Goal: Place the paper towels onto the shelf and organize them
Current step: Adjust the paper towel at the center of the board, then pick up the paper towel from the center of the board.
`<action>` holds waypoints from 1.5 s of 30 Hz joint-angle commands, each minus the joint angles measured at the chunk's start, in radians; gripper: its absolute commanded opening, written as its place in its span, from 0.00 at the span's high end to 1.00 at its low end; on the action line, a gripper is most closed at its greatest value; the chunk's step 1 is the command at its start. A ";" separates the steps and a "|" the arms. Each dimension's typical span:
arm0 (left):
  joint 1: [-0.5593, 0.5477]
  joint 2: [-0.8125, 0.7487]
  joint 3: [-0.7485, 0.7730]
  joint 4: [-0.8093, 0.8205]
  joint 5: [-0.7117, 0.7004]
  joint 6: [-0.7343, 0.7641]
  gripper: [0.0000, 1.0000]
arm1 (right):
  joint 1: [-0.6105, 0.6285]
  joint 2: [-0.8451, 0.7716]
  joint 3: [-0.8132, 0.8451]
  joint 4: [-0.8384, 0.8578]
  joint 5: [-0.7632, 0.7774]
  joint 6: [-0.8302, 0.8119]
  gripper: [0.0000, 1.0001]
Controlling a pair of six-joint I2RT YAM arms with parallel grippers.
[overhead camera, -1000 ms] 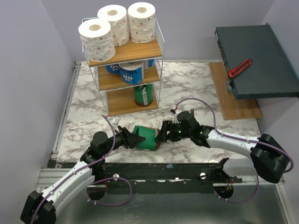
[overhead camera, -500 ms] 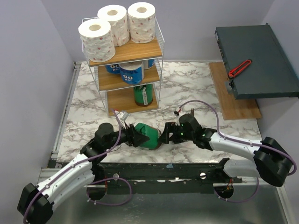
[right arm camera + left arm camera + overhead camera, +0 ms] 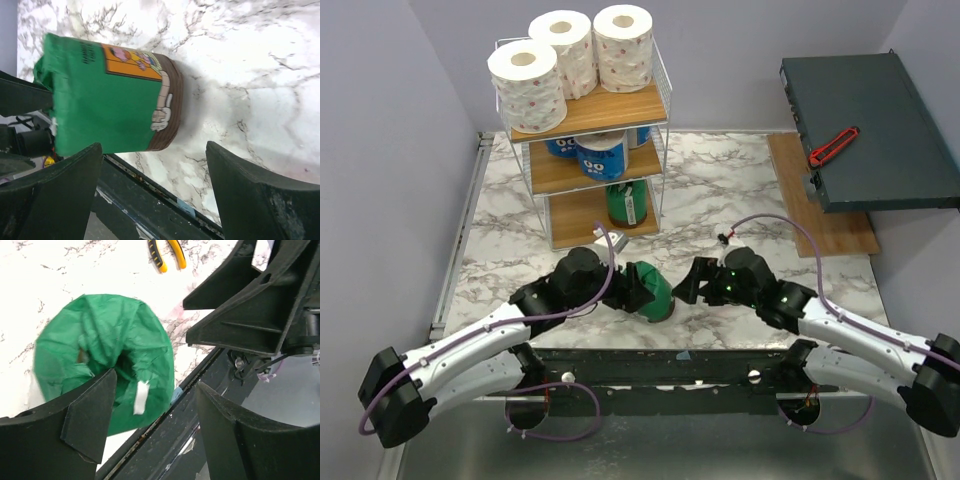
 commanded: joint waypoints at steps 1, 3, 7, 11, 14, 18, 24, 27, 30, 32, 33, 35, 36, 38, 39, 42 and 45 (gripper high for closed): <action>-0.052 0.082 0.118 -0.121 -0.144 0.063 0.31 | -0.002 -0.102 0.008 -0.152 0.164 0.063 0.13; -0.070 0.122 0.152 -0.159 -0.187 0.071 0.30 | -0.002 -0.141 0.011 -0.188 0.205 0.090 0.13; -0.098 0.176 0.195 -0.188 -0.240 0.077 0.26 | -0.002 -0.207 0.023 -0.231 0.251 0.104 0.12; -0.142 0.186 0.249 -0.225 -0.299 0.093 0.20 | -0.002 -0.247 0.048 -0.285 0.292 0.108 0.12; -0.183 0.182 0.289 -0.253 -0.341 0.120 0.18 | -0.002 -0.285 0.054 -0.319 0.343 0.123 0.12; -0.226 0.203 0.332 -0.282 -0.367 0.145 0.18 | 0.000 -0.341 0.042 -0.385 0.445 0.195 0.13; -0.269 0.287 0.391 -0.305 -0.376 0.204 0.19 | -0.002 -0.356 0.014 -0.396 0.444 0.223 0.13; -0.290 0.342 0.440 -0.353 -0.403 0.250 0.20 | -0.002 -0.347 0.016 -0.407 0.451 0.229 0.13; -0.318 0.388 0.488 -0.383 -0.414 0.283 0.20 | -0.003 -0.350 0.017 -0.417 0.457 0.230 0.13; -0.328 0.416 0.510 -0.392 -0.424 0.287 0.19 | -0.002 -0.355 0.013 -0.417 0.459 0.229 0.13; -0.328 0.430 0.518 -0.396 -0.432 0.286 0.18 | -0.002 -0.357 0.013 -0.416 0.459 0.229 0.13; -0.329 0.452 0.527 -0.401 -0.455 0.285 0.17 | -0.002 -0.359 0.010 -0.414 0.456 0.231 0.13; -0.328 0.460 0.530 -0.404 -0.463 0.288 0.17 | -0.002 -0.360 0.009 -0.414 0.455 0.232 0.13; -0.331 0.473 0.539 -0.409 -0.453 0.293 0.17 | -0.002 -0.364 0.005 -0.415 0.454 0.234 0.13; -0.330 0.476 0.540 -0.405 -0.444 0.295 0.17 | -0.002 -0.366 0.002 -0.415 0.455 0.236 0.13; -0.333 0.494 0.545 -0.401 -0.432 0.297 0.20 | -0.003 -0.373 -0.004 -0.414 0.459 0.237 0.13; -0.335 0.510 0.551 -0.404 -0.427 0.290 0.21 | -0.002 -0.370 -0.003 -0.411 0.459 0.235 0.13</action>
